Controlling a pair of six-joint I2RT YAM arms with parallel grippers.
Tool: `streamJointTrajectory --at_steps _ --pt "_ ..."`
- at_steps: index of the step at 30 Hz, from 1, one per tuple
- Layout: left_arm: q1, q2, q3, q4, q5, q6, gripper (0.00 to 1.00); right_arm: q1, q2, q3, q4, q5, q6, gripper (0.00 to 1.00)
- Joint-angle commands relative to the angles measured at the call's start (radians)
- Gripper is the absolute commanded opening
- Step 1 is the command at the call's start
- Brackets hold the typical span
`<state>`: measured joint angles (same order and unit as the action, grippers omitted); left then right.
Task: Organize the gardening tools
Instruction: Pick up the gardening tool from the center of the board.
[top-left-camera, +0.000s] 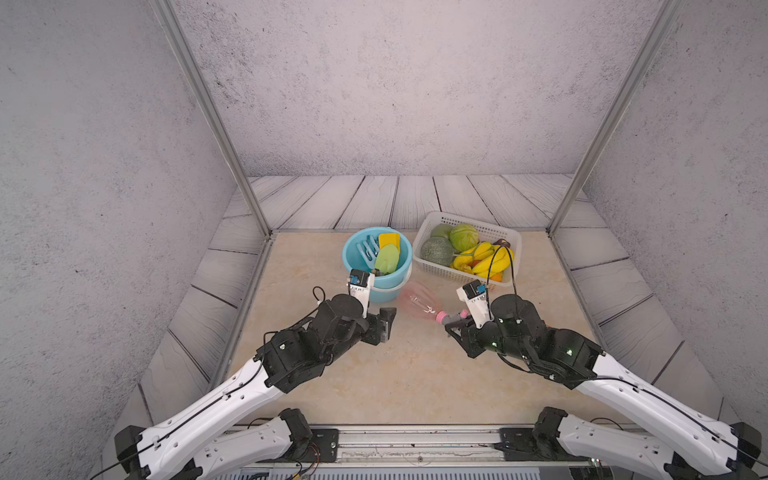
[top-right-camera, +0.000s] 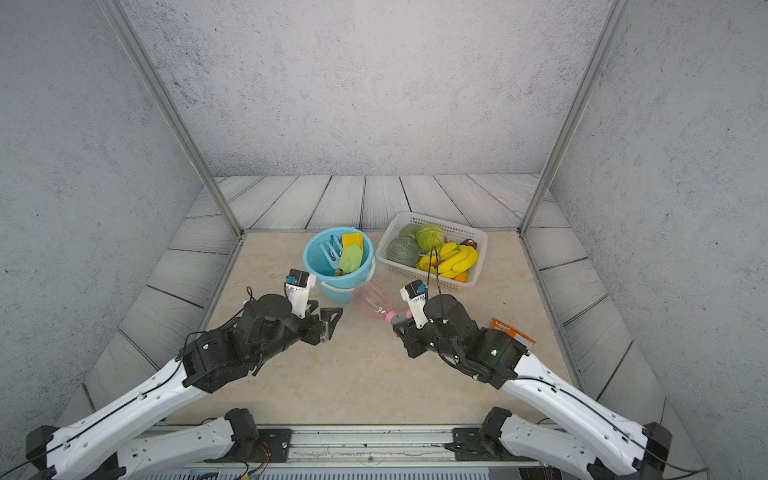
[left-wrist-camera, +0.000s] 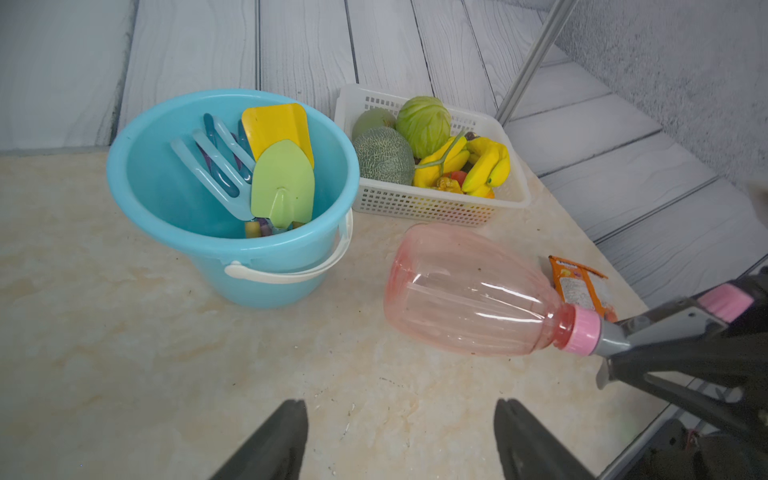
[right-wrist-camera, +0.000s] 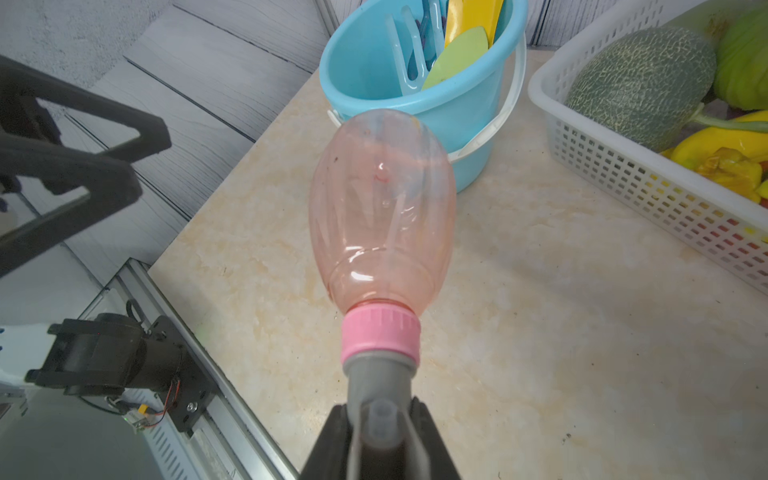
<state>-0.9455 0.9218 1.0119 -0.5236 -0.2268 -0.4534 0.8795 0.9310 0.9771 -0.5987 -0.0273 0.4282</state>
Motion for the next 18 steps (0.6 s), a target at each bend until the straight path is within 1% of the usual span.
streamJointTrajectory --at_steps 1,3,7,14,18 --pt "-0.008 0.018 0.038 -0.039 0.046 0.145 0.78 -0.005 0.038 0.06 -0.165 -0.05 -0.028 0.0" --pt "-0.011 0.022 0.042 -0.028 0.058 0.195 0.78 -0.005 0.059 0.082 -0.202 -0.076 -0.034 0.0" --pt "-0.022 0.023 0.044 -0.018 0.07 0.289 0.78 -0.007 0.072 0.097 -0.217 -0.125 -0.044 0.0" --pt "-0.051 0.048 0.03 -0.009 0.084 0.432 0.78 -0.015 0.12 0.134 -0.277 -0.182 -0.069 0.0" --pt "-0.103 0.096 0.03 0.003 0.063 0.532 0.78 -0.02 0.132 0.156 -0.294 -0.232 -0.075 0.0"
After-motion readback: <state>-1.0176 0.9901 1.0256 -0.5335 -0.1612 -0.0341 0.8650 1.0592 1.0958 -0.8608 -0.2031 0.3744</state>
